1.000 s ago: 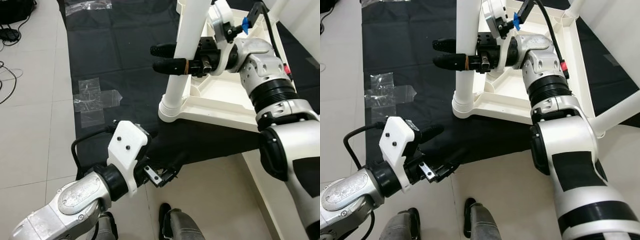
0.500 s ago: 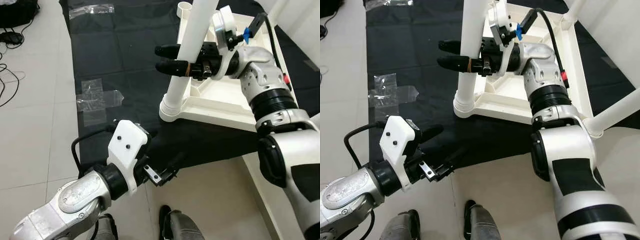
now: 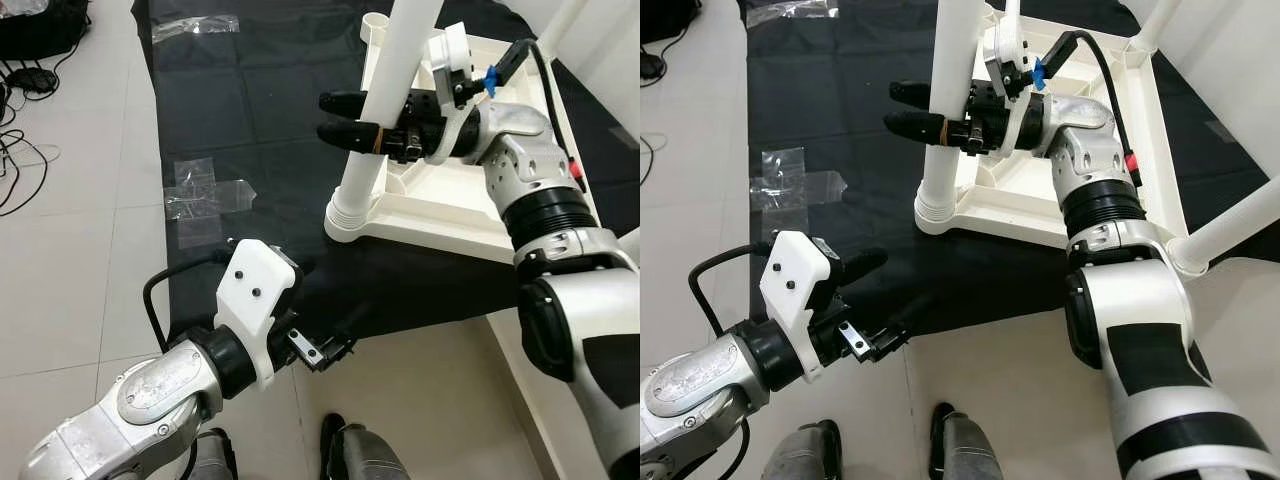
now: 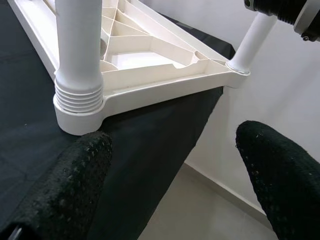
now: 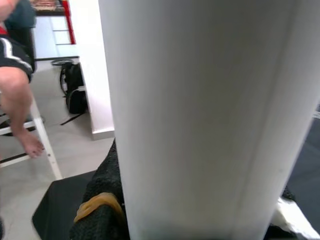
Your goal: Building children table
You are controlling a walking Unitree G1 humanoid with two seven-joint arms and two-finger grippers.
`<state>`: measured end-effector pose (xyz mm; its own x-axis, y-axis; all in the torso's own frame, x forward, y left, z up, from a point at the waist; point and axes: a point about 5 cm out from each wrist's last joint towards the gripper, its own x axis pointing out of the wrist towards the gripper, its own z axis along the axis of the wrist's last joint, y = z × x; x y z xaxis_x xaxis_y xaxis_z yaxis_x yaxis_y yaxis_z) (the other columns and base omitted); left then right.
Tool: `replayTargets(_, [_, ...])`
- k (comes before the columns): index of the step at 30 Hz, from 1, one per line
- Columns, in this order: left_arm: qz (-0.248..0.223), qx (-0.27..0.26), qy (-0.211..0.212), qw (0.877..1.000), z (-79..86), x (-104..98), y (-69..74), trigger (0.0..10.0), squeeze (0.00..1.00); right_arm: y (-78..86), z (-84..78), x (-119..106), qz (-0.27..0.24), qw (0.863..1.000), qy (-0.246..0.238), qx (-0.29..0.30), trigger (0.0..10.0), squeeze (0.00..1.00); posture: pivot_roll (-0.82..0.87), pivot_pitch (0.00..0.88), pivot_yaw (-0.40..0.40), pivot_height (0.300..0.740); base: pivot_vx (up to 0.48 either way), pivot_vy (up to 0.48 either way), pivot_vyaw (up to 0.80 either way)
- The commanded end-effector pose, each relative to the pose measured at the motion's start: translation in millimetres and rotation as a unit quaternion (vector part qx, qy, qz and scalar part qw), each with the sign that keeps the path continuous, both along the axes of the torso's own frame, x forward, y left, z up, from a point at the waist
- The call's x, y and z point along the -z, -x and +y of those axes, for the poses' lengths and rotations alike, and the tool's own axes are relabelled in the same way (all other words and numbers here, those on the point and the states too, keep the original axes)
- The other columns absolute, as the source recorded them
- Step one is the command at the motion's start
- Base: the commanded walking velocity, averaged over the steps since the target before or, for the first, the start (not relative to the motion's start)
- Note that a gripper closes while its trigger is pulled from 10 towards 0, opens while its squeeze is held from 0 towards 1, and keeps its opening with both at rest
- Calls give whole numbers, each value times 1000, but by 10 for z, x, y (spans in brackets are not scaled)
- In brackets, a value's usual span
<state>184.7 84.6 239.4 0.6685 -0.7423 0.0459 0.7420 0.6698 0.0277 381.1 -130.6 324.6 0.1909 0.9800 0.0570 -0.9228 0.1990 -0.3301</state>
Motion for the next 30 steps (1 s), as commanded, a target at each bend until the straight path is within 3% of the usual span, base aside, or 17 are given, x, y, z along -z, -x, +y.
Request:
replayTargets(1, [3, 5, -2, 1000, 5, 10, 14, 10000, 0, -91, -111, 556, 86, 992, 51, 79, 10000, 0, 80, 342, -98, 740, 0, 0, 0])
replayTargets(12, [1, 4, -3, 1000, 7, 5, 7, 10000, 0, -155, -174, 635, 96, 982, 45, 155, 10000, 0, 80, 344, -98, 740, 0, 0, 0])
replayTargets(16, [0, 2, -4, 1000, 17, 4, 3, 10000, 0, -218, -228, 649, 100, 969, 31, 226, 10000, 0, 77, 342, -100, 740, 0, 0, 0])
replayTargets(20, [0, 2, -3, 1000, 15, 3, 1, 10000, 0, -237, -237, 665, 103, 963, 28, 248, 10000, 0, 74, 341, -101, 740, 0, 0, 0])
replayTargets(22, [-1, 3, -2, 1000, 10, 0, 0, 10000, 0, -283, -253, 709, 112, 946, 21, 303, 10000, 0, 75, 341, -101, 740, 0, 0, 0])
replayTargets(23, [-1, 3, -2, 1000, 10, 0, 0, 10000, 0, -283, -253, 709, 112, 946, 21, 303, 10000, 0, 75, 341, -101, 740, 0, 0, 0])
replayTargets(24, [-1, 3, -2, 1000, 8, -1, 1, 10000, 0, -310, -267, 729, 122, 934, 12, 336, 10000, 0, 75, 338, -102, 740, 0, 0, 0])
replayTargets(27, [-1, 2, -2, 1000, 7, -2, 2, 10000, 0, -327, -276, 742, 128, 925, 6, 357, 10000, 0, 75, 338, -102, 740, 0, 0, 0])
replayTargets(28, [-1, 2, -2, 1000, 6, -2, 4, 10000, 0, -346, -293, 750, 129, 914, 1, 384, 10000, 0, 75, 338, -102, 740, 0, 0, 0])
replayTargets(29, [-1, 2, -2, 1000, 6, -2, 4, 10000, 0, -346, -293, 750, 129, 914, 1, 384, 10000, 0, 75, 338, -102, 740, 0, 0, 0])
replayTargets(30, [-1, 2, -2, 1000, 6, -1, 6, 10000, 0, -358, -305, 756, 132, 906, -6, 403, 10000, 0, 75, 338, -102, 740, 0, 0, 0])
